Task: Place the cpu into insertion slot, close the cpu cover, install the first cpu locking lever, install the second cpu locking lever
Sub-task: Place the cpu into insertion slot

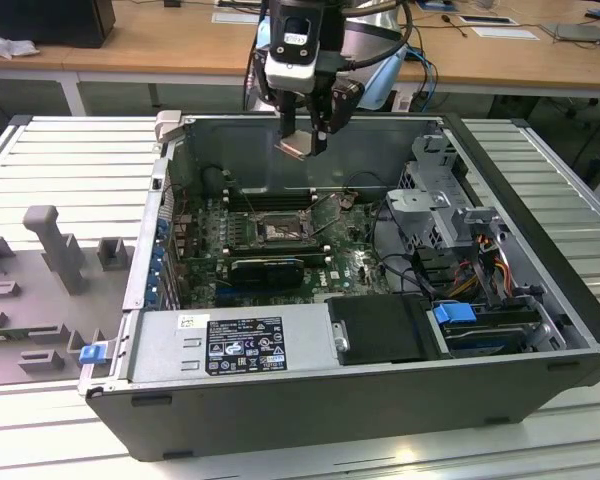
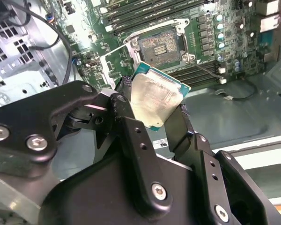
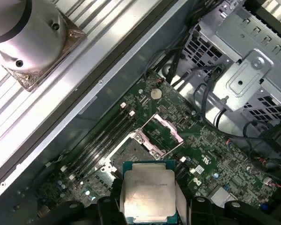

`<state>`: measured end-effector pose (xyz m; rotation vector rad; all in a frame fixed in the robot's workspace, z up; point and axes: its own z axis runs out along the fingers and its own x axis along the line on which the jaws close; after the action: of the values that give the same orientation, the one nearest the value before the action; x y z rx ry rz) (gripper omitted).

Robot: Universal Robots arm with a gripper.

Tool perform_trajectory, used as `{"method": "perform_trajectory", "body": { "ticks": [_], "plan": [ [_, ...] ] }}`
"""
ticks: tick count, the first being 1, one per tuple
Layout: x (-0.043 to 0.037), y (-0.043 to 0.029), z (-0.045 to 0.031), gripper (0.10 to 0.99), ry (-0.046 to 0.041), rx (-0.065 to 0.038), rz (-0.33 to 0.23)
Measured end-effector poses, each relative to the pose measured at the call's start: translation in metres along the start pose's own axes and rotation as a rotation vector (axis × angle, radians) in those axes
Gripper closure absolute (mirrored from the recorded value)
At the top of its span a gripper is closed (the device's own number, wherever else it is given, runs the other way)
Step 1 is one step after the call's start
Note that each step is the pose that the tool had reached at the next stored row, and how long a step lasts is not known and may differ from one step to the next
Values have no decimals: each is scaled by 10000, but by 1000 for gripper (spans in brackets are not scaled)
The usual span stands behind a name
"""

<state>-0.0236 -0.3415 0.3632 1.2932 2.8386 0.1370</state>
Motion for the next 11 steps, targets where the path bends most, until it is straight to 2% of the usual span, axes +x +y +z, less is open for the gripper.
{"method": "perform_trajectory", "body": {
  "ticks": [3, 11],
  "plan": [
    [0, -1, 6, 561, -66, -14, 753],
    [0, -2, 16, 561, -176, -37, 1990]
  ]
}}
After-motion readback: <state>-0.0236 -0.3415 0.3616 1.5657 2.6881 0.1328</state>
